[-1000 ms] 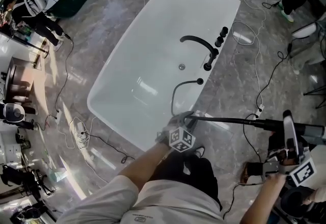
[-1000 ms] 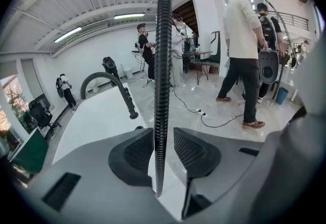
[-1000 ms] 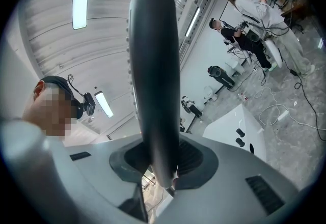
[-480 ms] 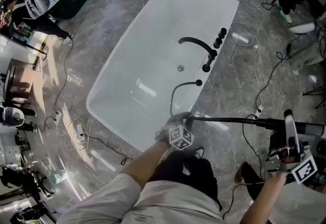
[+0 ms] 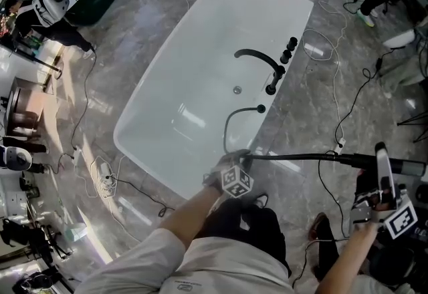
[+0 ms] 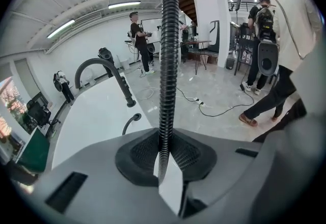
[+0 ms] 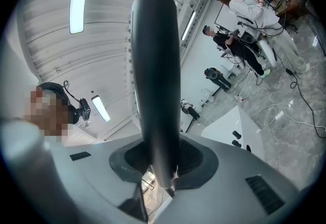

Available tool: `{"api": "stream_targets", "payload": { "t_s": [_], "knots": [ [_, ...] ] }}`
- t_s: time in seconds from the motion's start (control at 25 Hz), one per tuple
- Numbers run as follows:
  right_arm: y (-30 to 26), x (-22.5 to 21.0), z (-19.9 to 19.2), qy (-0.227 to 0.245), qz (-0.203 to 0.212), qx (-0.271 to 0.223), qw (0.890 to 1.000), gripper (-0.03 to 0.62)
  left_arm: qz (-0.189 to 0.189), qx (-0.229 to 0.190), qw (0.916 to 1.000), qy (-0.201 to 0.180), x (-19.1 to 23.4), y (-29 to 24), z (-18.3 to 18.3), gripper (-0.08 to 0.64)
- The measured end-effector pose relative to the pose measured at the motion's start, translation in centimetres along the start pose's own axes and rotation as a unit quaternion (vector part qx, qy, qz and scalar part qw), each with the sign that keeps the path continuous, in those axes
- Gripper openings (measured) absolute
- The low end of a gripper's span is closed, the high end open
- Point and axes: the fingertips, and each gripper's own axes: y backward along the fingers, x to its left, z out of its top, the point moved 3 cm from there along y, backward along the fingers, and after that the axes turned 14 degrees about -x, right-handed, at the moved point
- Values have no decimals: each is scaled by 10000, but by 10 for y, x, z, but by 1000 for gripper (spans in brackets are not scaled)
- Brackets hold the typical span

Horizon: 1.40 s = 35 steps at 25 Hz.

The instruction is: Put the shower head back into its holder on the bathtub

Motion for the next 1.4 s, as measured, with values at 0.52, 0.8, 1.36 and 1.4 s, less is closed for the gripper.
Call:
{"api": "stream_targets", "payload": {
  "t_s": [0.52, 0.8, 1.36, 1.4],
  "knots": [
    [22, -36, 23, 94, -573, -417, 9974, 115, 601, -361, 9902, 1211, 40, 46, 21, 52],
    [40, -55, 32, -99, -976, -689, 9928, 115, 1364, -979, 9714, 1681, 81, 101, 65, 52],
    [48, -85, 8, 42, -1496, -334, 9882, 114, 1783, -1970, 9563, 1222, 146, 175, 186, 52],
    [51, -88, 8, 4, -1563, -287, 9873, 113, 1736, -2029, 9564, 1187, 145, 176, 200, 52]
  ]
}}
